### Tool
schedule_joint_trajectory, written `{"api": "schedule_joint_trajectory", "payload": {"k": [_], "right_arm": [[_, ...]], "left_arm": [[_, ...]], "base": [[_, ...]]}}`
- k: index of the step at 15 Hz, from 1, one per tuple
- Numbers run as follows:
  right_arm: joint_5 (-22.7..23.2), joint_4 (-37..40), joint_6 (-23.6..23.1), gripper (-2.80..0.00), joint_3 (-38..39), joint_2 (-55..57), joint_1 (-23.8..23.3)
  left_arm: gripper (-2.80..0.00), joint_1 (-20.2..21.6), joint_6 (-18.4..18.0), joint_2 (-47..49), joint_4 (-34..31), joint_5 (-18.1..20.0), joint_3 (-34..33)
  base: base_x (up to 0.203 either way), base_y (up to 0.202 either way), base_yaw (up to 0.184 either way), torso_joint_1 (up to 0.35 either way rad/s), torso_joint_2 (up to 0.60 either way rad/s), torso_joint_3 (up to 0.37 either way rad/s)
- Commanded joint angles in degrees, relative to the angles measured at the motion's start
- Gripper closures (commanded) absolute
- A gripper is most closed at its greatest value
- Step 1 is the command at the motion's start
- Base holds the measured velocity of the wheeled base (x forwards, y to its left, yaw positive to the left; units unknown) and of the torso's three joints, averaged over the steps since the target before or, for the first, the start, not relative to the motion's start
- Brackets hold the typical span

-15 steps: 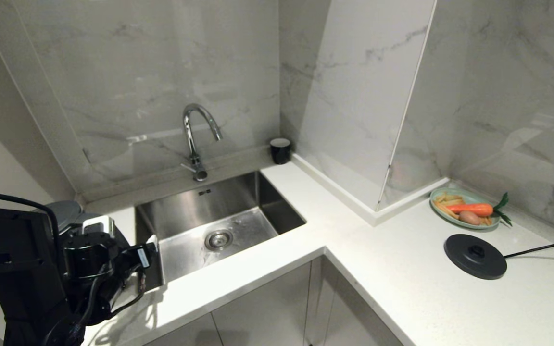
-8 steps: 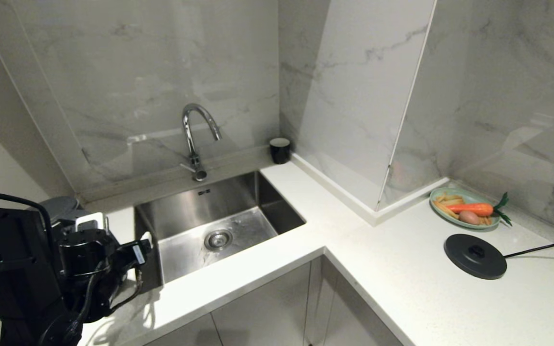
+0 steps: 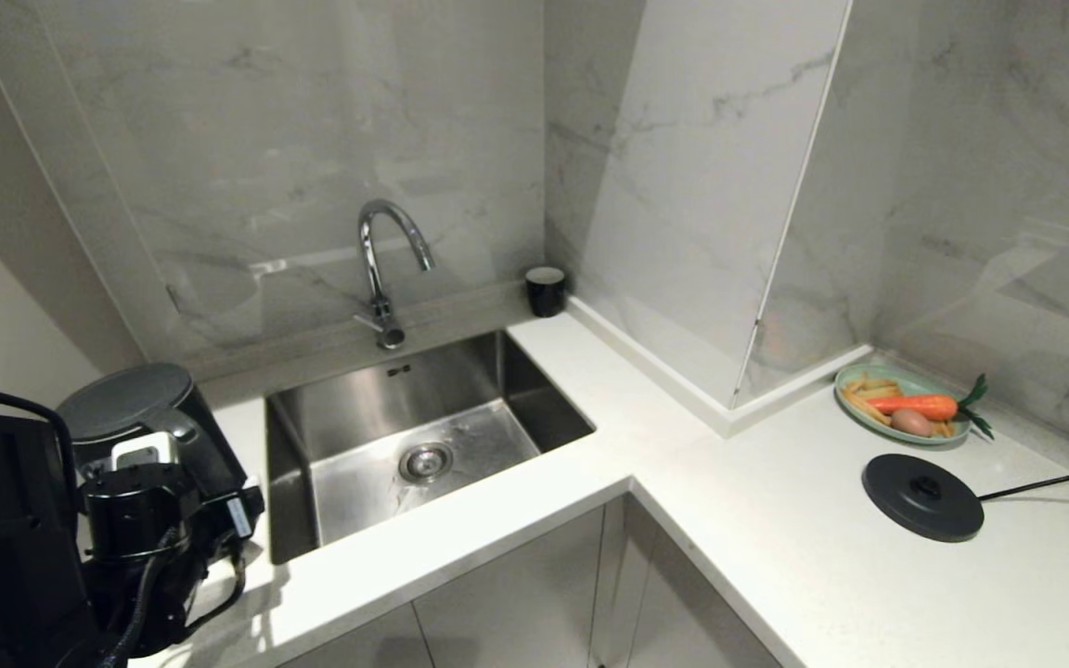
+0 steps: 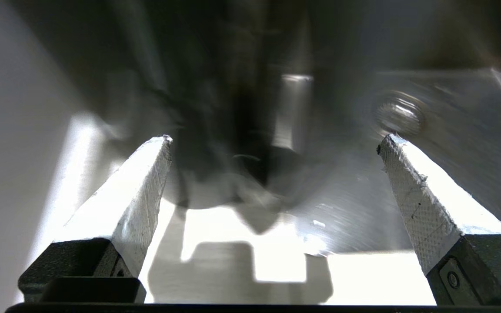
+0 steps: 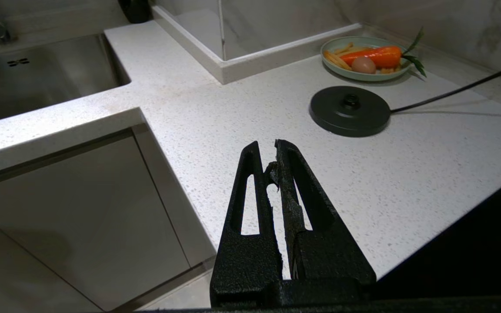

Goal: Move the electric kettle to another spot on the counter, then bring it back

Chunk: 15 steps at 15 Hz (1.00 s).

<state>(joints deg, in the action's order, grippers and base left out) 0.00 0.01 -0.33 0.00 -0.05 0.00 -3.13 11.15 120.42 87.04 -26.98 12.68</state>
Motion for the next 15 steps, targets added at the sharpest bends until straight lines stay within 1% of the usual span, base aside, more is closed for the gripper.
{"api": "schedule_joint_trajectory", "payload": {"k": [1,5,7,9,11,14,15], "right_arm": [[0.00,-0.01,-0.11,0.00,0.00,0.05,0.00],[0.00,-0.01,-0.02,0.00,0.00,0.05,0.00],[0.00,-0.01,-0.11,0.00,0.00,0.05,0.00],[0.00,-0.01,-0.02,0.00,0.00,0.05,0.00],[0.00,-0.01,-0.11,0.00,0.00,0.05,0.00],[0.00,-0.01,-0.02,0.00,0.00,0.05,0.00],[0.00,-0.01,-0.06,0.00,0.00,0.05,0.04]], "left_arm": [[-2.80,-0.64,0.18,1.77,0.63,0.02,0.25],[-2.80,-1.09,0.27,1.09,0.63,0.36,-0.49],[-2.80,-1.19,0.27,0.10,0.63,0.41,-2.75],[-2.80,0.30,0.35,0.89,0.63,0.44,-2.70],[-2.80,3.81,0.36,1.26,0.63,0.59,-1.21],[-2.80,5.51,0.30,-0.33,0.63,1.24,-2.24],[-2.80,5.63,0.28,-1.13,0.63,1.49,-3.53]], "base": [[0.000,0.000,0.000,0.000,0.00,0.000],[0.000,0.000,0.000,0.000,0.00,0.000],[0.000,0.000,0.000,0.000,0.00,0.000],[0.000,0.000,0.000,0.000,0.00,0.000],[0.000,0.000,0.000,0.000,0.00,0.000],[0.000,0.000,0.000,0.000,0.00,0.000],[0.000,0.000,0.000,0.000,0.00,0.000]]}}
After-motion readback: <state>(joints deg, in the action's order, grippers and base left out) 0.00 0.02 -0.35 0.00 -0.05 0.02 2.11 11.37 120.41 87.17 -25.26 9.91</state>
